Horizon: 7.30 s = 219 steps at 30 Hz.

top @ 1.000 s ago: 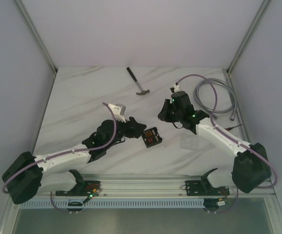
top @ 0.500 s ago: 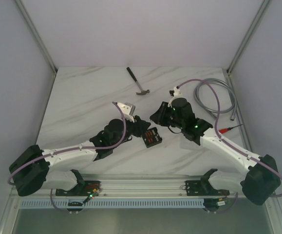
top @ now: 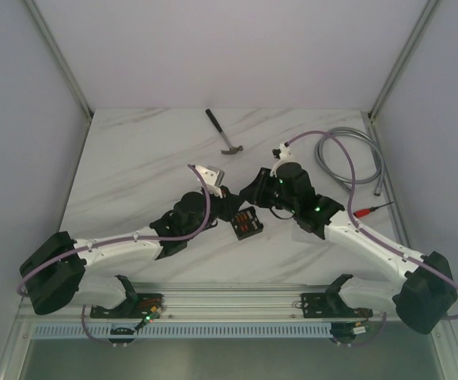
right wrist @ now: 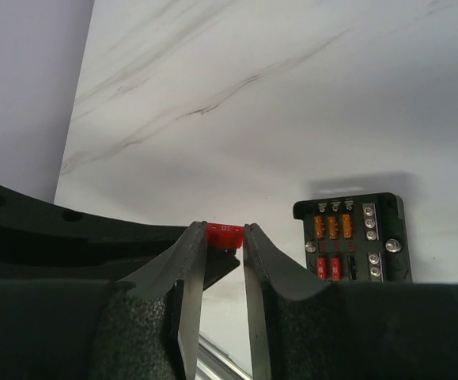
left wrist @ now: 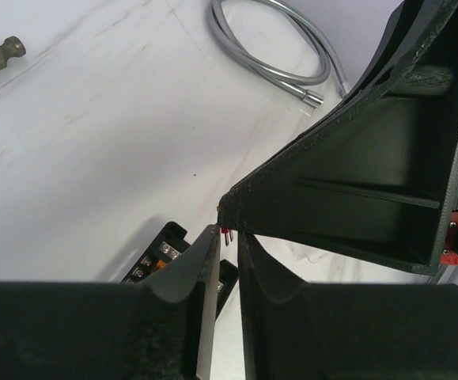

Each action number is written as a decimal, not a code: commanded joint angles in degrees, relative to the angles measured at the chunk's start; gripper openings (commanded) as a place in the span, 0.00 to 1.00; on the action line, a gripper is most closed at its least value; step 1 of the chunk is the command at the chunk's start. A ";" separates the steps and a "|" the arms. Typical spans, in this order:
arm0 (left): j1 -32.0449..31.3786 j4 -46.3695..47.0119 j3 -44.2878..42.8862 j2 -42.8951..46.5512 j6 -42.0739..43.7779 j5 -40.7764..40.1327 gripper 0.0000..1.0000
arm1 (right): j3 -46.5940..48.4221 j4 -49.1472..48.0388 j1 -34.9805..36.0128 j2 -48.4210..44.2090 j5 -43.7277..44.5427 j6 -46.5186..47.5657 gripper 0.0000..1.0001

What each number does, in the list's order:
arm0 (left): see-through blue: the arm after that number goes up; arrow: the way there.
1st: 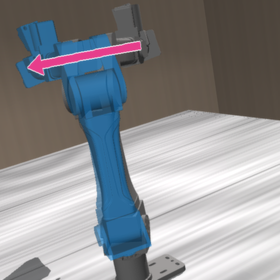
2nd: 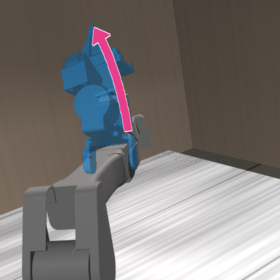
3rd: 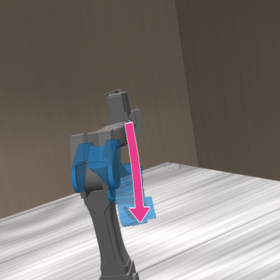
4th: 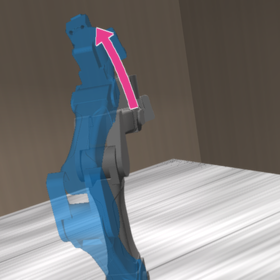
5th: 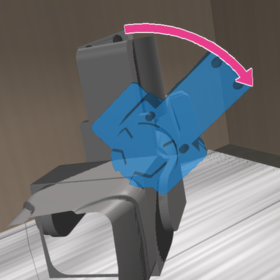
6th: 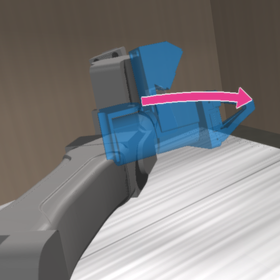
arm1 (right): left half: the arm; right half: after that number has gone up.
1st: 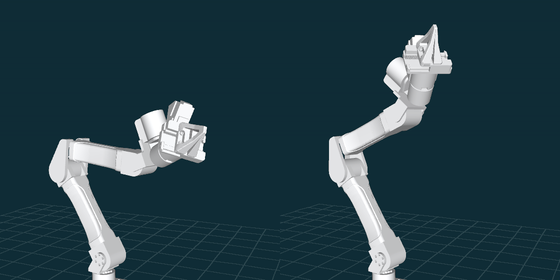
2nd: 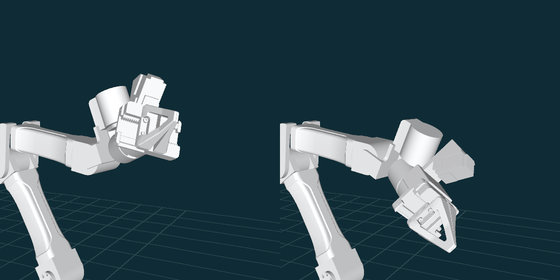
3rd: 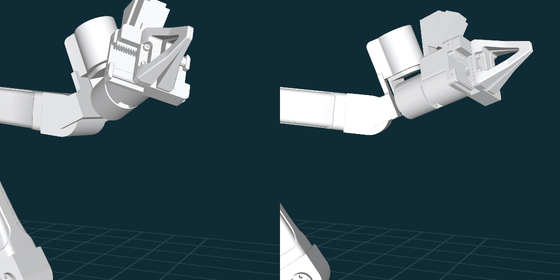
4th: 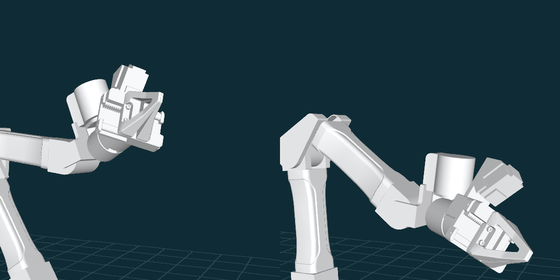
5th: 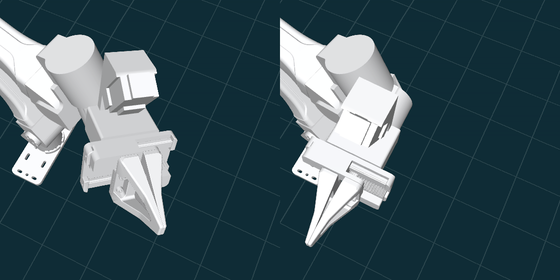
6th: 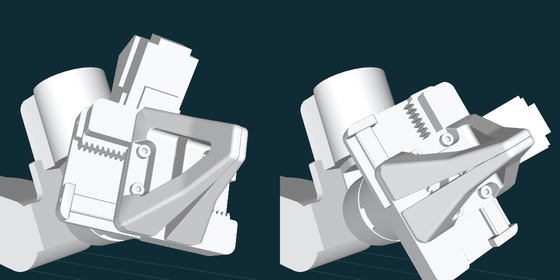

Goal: Snap on the fuse box
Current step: Install the fuse at the fuse box base.

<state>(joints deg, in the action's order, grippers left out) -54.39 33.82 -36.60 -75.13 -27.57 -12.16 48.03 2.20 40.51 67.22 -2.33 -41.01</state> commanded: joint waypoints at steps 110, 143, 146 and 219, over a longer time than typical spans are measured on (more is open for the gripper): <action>16.49 -25.33 2.50 1.05 -9.42 -8.01 1.00 | -2.82 4.47 10.16 15.90 13.68 26.47 0.00; 16.84 -24.86 2.53 0.86 -9.56 -6.62 1.00 | -2.99 6.74 12.12 17.67 14.37 25.23 0.11; 16.87 -24.90 2.59 1.02 -9.60 -6.41 1.00 | -2.81 6.74 12.13 17.12 13.75 24.86 0.15; 13.08 -11.96 -0.29 -17.84 -21.82 17.63 0.43 | 0.92 21.85 10.29 21.58 9.39 21.50 0.03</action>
<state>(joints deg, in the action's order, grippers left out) -41.01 21.41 -35.99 -92.40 -48.88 5.98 51.55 15.59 50.68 87.79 8.95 -19.70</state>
